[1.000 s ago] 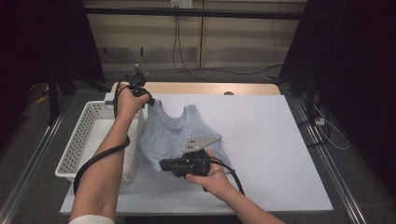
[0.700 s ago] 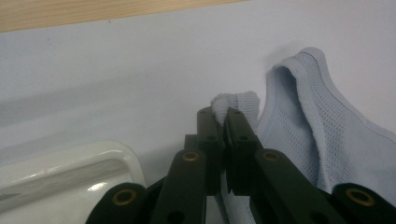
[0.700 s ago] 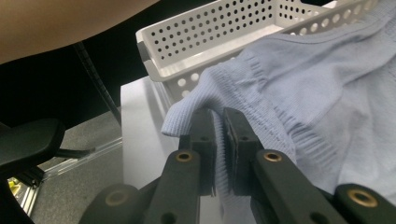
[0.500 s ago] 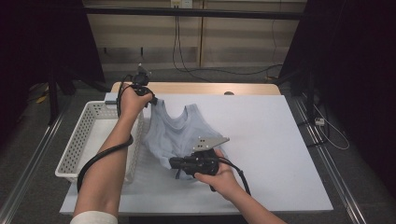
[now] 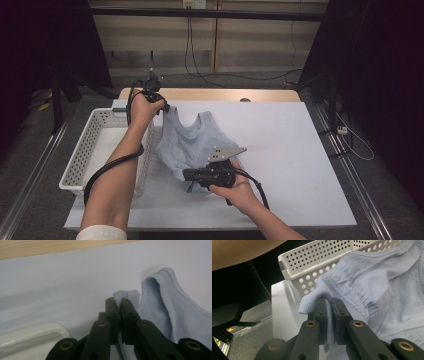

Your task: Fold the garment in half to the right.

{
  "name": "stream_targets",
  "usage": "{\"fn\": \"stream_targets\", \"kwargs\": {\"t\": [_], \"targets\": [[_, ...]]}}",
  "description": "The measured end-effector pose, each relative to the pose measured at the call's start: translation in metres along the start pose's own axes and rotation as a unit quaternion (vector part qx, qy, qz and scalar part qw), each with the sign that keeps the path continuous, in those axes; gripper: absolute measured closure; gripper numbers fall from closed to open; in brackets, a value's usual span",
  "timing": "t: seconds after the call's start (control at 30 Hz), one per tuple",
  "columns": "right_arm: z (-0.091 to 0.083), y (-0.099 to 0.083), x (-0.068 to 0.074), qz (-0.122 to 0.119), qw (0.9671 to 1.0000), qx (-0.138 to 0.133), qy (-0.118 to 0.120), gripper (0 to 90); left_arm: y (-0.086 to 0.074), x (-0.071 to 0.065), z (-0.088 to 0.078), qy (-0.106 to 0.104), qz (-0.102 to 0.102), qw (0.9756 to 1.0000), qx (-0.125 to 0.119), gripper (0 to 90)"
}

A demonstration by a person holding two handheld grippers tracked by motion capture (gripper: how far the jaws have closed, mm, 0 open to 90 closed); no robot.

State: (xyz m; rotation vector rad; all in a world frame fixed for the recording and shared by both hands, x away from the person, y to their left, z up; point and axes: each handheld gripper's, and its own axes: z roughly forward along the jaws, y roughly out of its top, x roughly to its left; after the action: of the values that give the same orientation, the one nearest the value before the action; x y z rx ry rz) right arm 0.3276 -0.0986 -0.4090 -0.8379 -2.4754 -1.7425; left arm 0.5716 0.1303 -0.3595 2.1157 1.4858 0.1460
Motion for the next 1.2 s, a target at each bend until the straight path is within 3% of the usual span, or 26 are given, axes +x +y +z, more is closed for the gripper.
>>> {"fn": "stream_targets", "kwargs": {"t": [0.27, 0.73, 1.2], "targets": [[-0.003, -0.002, -0.003, 0.005, 1.0, 0.001, -0.005, 84.8, -0.001, 0.001, 0.003, 0.003, -0.01, 0.9999, -0.004, 86.3], [-0.004, -0.002, -0.003, 0.012, 0.9999, -0.002, -0.001, 84.8, 0.001, 0.0, -0.001, 0.002, -0.008, 0.9999, -0.007, 86.4], [0.008, 0.014, 0.017, -0.007, 0.9998, 0.003, 0.018, 85.0, 0.002, 0.008, -0.02, 0.003, -0.002, 0.9999, -0.011, 86.8]]}}
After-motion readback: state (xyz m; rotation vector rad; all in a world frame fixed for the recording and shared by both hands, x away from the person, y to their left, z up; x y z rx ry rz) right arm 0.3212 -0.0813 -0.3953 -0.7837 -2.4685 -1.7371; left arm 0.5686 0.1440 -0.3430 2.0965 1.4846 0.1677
